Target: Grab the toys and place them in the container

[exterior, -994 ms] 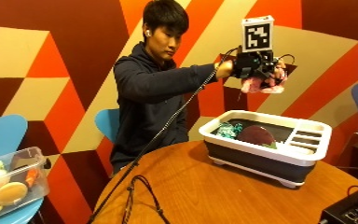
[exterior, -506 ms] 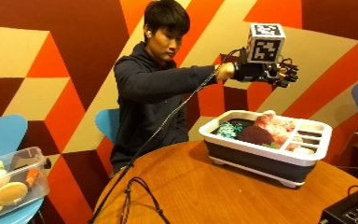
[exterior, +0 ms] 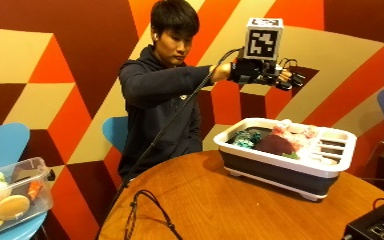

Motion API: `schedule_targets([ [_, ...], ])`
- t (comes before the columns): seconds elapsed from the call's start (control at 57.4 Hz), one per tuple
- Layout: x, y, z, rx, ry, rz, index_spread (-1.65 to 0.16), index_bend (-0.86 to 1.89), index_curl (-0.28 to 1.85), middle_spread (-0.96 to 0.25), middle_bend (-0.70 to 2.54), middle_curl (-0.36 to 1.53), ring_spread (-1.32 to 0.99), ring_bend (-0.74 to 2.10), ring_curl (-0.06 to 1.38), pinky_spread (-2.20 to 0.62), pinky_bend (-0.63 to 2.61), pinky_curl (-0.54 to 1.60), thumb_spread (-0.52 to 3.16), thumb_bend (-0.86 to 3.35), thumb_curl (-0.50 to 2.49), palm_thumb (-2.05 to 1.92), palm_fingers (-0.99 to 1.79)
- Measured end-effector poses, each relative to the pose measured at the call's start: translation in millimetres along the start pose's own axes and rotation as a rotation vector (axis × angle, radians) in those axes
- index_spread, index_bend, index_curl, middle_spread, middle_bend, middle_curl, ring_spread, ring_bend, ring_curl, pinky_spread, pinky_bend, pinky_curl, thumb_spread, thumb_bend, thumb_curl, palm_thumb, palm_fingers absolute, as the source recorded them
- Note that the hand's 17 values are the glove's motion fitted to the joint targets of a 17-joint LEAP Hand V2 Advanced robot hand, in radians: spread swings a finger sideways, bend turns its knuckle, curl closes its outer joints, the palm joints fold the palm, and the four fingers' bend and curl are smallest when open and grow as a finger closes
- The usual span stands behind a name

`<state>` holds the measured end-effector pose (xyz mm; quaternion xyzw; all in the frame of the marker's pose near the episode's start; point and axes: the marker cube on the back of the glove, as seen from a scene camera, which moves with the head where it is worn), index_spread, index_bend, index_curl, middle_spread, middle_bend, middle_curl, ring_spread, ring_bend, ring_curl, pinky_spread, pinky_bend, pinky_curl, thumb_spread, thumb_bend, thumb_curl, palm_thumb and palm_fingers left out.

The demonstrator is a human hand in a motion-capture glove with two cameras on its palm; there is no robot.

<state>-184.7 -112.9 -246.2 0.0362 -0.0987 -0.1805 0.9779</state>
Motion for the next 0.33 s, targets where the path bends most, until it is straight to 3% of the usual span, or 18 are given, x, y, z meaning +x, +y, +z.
schedule_targets([
  [0.331,55.3,63.5,-26.3,0.070,0.054,0.105,-0.34,0.17,0.49,-0.11,0.14,0.30,-0.01,0.16,0.25,0.02,0.53,0.29,1.45,0.03,0.40,0.16,-0.14],
])
